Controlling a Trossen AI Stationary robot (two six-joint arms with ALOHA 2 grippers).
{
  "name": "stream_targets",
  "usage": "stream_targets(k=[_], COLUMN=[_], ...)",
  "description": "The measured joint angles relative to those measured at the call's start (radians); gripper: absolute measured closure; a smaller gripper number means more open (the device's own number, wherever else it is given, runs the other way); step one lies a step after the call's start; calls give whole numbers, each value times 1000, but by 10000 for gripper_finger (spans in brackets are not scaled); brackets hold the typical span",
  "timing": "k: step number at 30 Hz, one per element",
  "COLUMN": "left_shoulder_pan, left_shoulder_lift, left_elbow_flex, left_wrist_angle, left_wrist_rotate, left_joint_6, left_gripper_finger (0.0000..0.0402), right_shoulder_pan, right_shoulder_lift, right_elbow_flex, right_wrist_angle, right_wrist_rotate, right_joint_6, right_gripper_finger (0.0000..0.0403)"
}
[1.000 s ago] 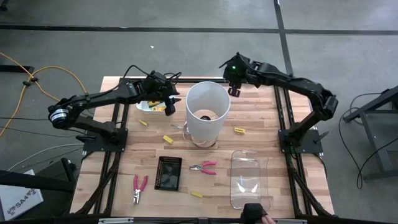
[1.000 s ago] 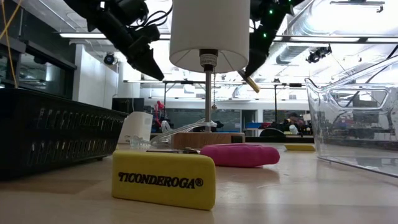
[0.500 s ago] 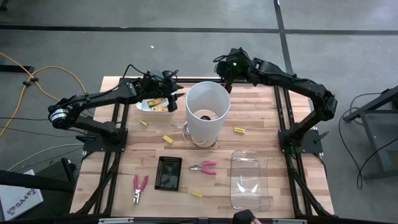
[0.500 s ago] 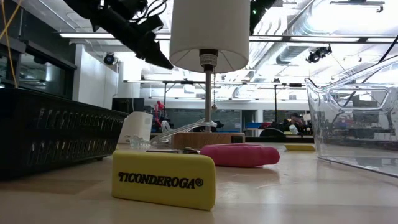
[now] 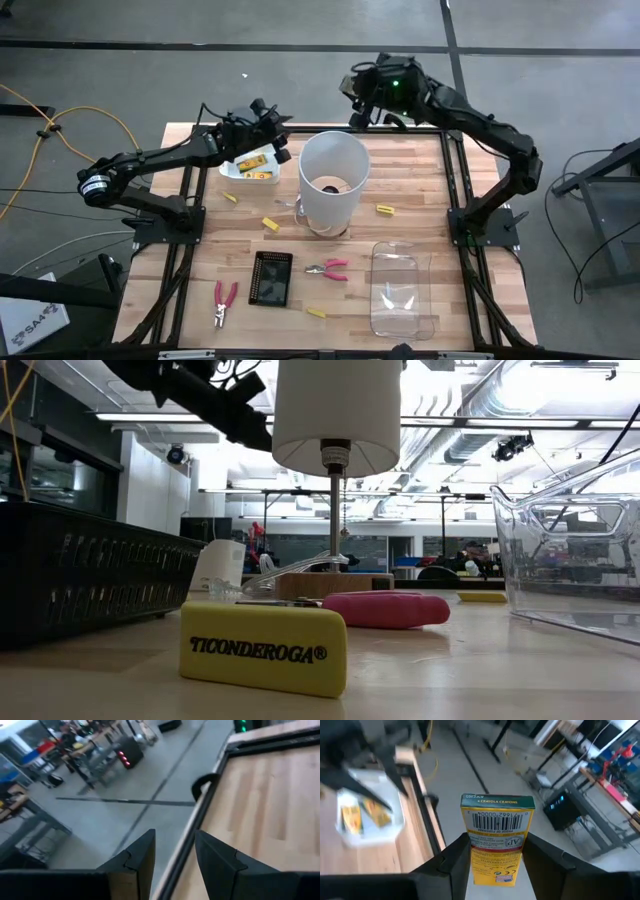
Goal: Pick & Place School Supplies
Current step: Put the crayon box into the white bin
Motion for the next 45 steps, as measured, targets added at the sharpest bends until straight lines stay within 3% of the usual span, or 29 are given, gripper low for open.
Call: stream_targets(k=[9, 23, 32, 40, 45], left_shoulder_pan=[0, -39, -135, -139, -113], left_shoulder_lift=[0, 0, 0, 0, 1], left_elbow_flex=[0, 0, 0, 0, 0], left_wrist_angle=[124, 376, 519, 696, 729], left_wrist_rotate=[-27, -29, 13, 14, 125], left_joint_6=[57, 119, 291, 374, 412], left_gripper_finger=[269, 269, 269, 269, 269], right_shoulder_pan=[5, 4, 4, 4, 4], right_shoulder_lift=[-1, 0, 0, 0, 0], right_elbow_flex=[84, 91, 91, 91, 91], right_wrist_angle=[106, 246, 299, 324, 362], right_wrist_rotate=[-102, -278, -371, -403, -424], right_joint_6=[80, 255, 348, 393, 412], right_gripper_finger=[244, 244, 244, 244, 244])
